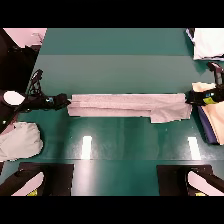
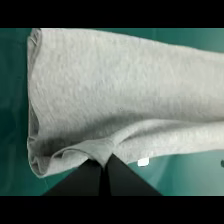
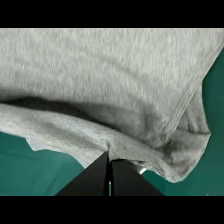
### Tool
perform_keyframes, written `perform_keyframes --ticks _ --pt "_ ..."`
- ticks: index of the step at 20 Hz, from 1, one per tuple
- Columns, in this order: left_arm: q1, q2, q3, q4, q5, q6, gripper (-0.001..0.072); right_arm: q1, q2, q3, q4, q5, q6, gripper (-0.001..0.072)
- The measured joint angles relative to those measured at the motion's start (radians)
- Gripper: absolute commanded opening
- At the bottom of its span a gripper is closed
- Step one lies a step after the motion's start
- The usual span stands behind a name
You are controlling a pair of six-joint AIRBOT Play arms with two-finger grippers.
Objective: Fold the shirts.
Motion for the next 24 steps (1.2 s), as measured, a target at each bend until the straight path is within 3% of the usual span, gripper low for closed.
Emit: perform_keyframes --ticks 4,5,6,7,8,12,13,15,17,18,19,24 --pt "0.000 -0.092 0.001 -0.042 0.077 -0.002 0.0050 0.000 -0.118 0.069 0.012 -0.005 0.001 0.0013" --pt "0.000 -0.111 0.003 -0.060 0.097 0.003 0.0339 0.000 -0.140 0.076 0.025 -0.012 0.001 0.0021" --pt "0.000 -0.128 0.012 -0.078 0.117 0.006 0.0571 0.000 -0.162 0.082 0.043 -0.022 0.001 0.0133" --pt "0.000 -0.142 0.023 -0.089 0.132 0.009 0.0588 0.000 -0.180 0.086 0.064 -0.038 0.002 0.0360" --pt "0.000 -0.155 0.040 -0.101 0.142 0.013 0.0588 0.000 -0.197 0.089 0.091 -0.058 0.002 0.0530" --pt "0.000 -0.177 0.137 -0.121 0.151 0.019 0.0586 -0.011 -0.235 0.095 0.200 -0.151 0.001 0.0539" --pt "0.001 -0.180 0.164 -0.121 0.136 0.022 0.0488 -0.020 -0.238 0.095 0.219 -0.153 -0.005 0.0539" --pt "0.001 -0.183 0.212 -0.124 0.085 0.042 0.0048 -0.052 -0.243 0.097 0.245 -0.118 -0.037 0.0539" --pt "0.000 -0.185 0.239 -0.123 0.026 0.075 0.0030 -0.097 -0.246 0.097 0.259 -0.057 -0.074 0.0546" --pt "0.000 -0.185 0.246 -0.124 0.002 0.089 0.0030 -0.124 -0.247 0.097 0.263 -0.035 -0.087 0.0634" --pt "0.000 -0.185 0.252 -0.123 -0.026 0.101 0.0030 -0.156 -0.249 0.097 0.267 -0.010 -0.101 0.0660" --pt "-0.002 -0.186 0.264 -0.122 -0.113 0.130 0.0030 -0.288 -0.314 0.097 0.286 0.069 -0.144 0.0657"
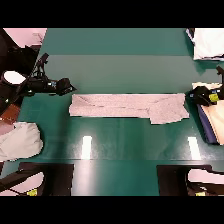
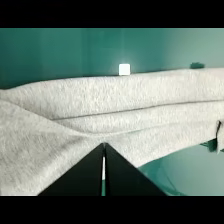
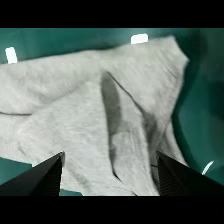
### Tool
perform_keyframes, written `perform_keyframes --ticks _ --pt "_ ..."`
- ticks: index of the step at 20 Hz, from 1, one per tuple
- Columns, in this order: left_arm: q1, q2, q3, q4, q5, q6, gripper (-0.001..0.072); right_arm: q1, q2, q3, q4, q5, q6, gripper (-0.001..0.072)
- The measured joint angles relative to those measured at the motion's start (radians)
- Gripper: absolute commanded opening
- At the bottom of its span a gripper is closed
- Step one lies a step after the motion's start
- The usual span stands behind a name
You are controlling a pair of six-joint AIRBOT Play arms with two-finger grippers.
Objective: Fold the shirts.
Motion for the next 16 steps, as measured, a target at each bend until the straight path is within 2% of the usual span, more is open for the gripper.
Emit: perform_keyframes --ticks 11,13,14,16 --pt "0.000 0.000 0.002 -0.001 -0.074 0.008 0.0022 -0.008 -0.200 0.002 0.064 0.077 -0.160 0.0649" --pt "0.000 0.000 0.002 -0.001 -0.082 0.008 0.0021 0.014 -0.209 0.001 0.063 0.076 -0.179 0.0552" --pt "0.000 -0.001 0.002 -0.001 -0.087 0.008 0.0021 0.026 -0.212 0.001 0.061 0.072 -0.187 0.0548" --pt "-0.002 -0.006 0.002 -0.001 -0.101 0.006 0.0021 0.048 -0.216 0.001 0.056 0.060 -0.197 0.0347"
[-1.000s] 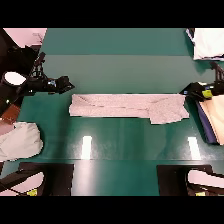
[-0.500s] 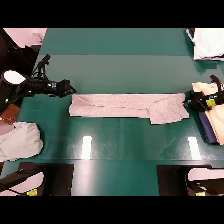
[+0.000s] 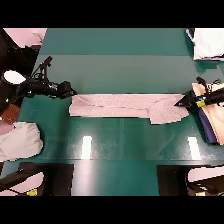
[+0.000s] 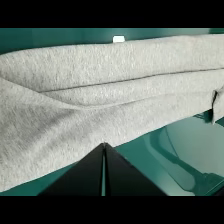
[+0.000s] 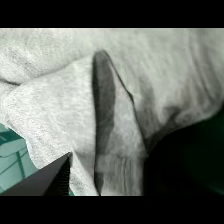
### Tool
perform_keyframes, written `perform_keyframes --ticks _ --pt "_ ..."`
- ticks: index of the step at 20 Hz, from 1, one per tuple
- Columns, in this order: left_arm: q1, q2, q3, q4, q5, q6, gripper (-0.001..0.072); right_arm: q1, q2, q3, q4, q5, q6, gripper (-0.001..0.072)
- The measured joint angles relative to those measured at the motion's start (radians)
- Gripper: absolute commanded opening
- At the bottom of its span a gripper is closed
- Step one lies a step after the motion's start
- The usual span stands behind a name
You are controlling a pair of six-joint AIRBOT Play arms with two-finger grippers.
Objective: Fold the shirts.
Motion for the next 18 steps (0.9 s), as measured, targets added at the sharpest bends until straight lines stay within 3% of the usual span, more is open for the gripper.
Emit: perform_keyframes --ticks 2,3,10,18 --pt "-0.017 -0.013 0.000 0.002 -0.012 -0.005 0.0021 0.013 -0.003 -0.001 -0.013 -0.016 -0.005 0.0062" --pt "-0.033 -0.021 0.000 0.002 -0.018 -0.008 0.0021 0.017 -0.003 -0.002 -0.013 -0.020 -0.006 0.0013" --pt "-0.230 -0.207 0.132 -0.004 0.027 -0.050 0.0020 0.042 0.114 0.000 -0.004 -0.006 0.010 0.0009" --pt "-0.479 -0.600 0.552 -0.008 0.043 -0.090 0.0020 0.229 0.261 0.245 -0.001 0.125 0.178 0.0009"
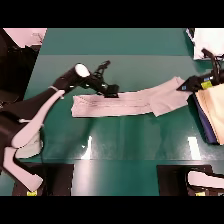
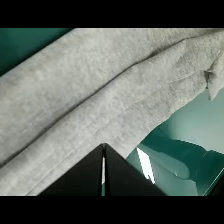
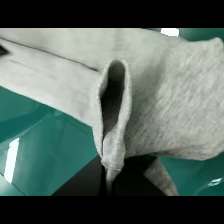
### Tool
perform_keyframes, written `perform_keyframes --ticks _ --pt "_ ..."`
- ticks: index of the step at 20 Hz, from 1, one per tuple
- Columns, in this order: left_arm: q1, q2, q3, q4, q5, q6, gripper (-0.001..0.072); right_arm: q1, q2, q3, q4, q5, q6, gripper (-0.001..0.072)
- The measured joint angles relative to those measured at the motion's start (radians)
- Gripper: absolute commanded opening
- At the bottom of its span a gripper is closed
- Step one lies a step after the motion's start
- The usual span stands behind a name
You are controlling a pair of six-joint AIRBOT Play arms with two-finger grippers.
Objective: Fold the shirts.
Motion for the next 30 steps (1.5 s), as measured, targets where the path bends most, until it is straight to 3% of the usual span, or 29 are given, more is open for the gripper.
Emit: perform_keyframes --ticks 10,19,23,30 --pt "-0.081 -0.159 0.127 -0.016 0.019 -0.033 0.0021 0.364 0.015 0.309 -0.002 -0.002 0.104 0.0009" --pt "-0.011 -0.160 0.199 -0.013 -0.093 -0.033 0.0019 0.442 0.015 0.342 -0.008 -0.048 0.070 0.0009" --pt "0.046 -0.109 0.236 0.033 -0.156 -0.032 0.0020 0.449 -0.005 0.343 -0.009 -0.059 0.061 0.0009" --pt "0.232 0.126 0.249 0.278 -0.258 -0.031 0.0021 0.605 -0.119 0.344 -0.008 -0.110 0.023 0.0011"
